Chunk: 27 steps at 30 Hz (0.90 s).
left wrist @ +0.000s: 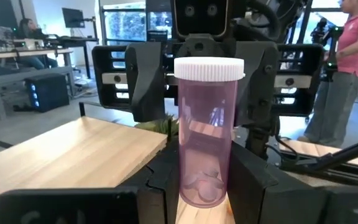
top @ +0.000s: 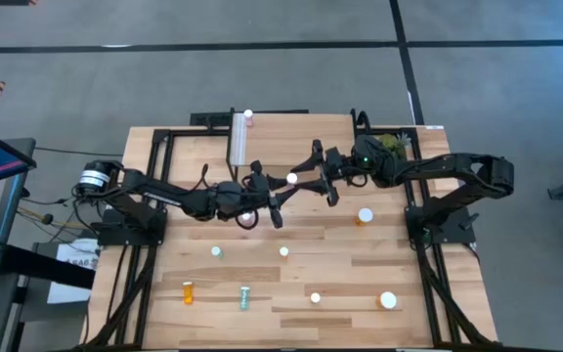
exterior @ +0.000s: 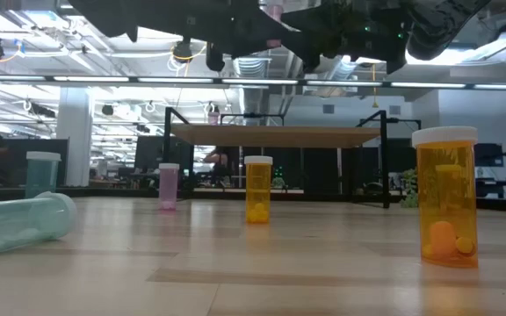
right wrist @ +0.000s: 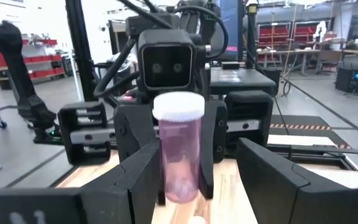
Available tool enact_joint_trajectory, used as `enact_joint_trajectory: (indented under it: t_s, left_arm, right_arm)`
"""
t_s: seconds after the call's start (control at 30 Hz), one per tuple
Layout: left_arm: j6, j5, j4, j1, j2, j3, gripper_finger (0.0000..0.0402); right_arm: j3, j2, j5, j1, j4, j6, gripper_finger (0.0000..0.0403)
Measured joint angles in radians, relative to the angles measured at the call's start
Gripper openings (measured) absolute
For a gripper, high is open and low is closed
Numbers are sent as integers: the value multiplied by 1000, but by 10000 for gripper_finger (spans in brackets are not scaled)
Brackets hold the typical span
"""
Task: Pick and place medicine bottles onto shelf by color
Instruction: Put the right pink pill bottle on the shelf aligned with the other pink pill bottle
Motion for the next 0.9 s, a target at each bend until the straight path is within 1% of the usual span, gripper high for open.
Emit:
enact_joint_trajectory:
  t_s: [0.1,0.2,0.57,0.67,0.9]
  left_arm:
    - [-4,21,8,9,4,-1,88]
    - [-9,34,-2,14,4,-1,88]
    - [-10,34,-11,14,5,-3,88]
    - [-15,37,-22,14,5,-3,88]
    - [-28,36,-27,15,5,-3,88]
  right_arm:
    - [0,3,37,8,-9,6,230]
    - [1,15,51,20,-18,11,230]
    - [3,77,41,24,28,26,227]
    - [3,79,41,24,25,26,211]
    - [3,75,40,25,25,17,146]
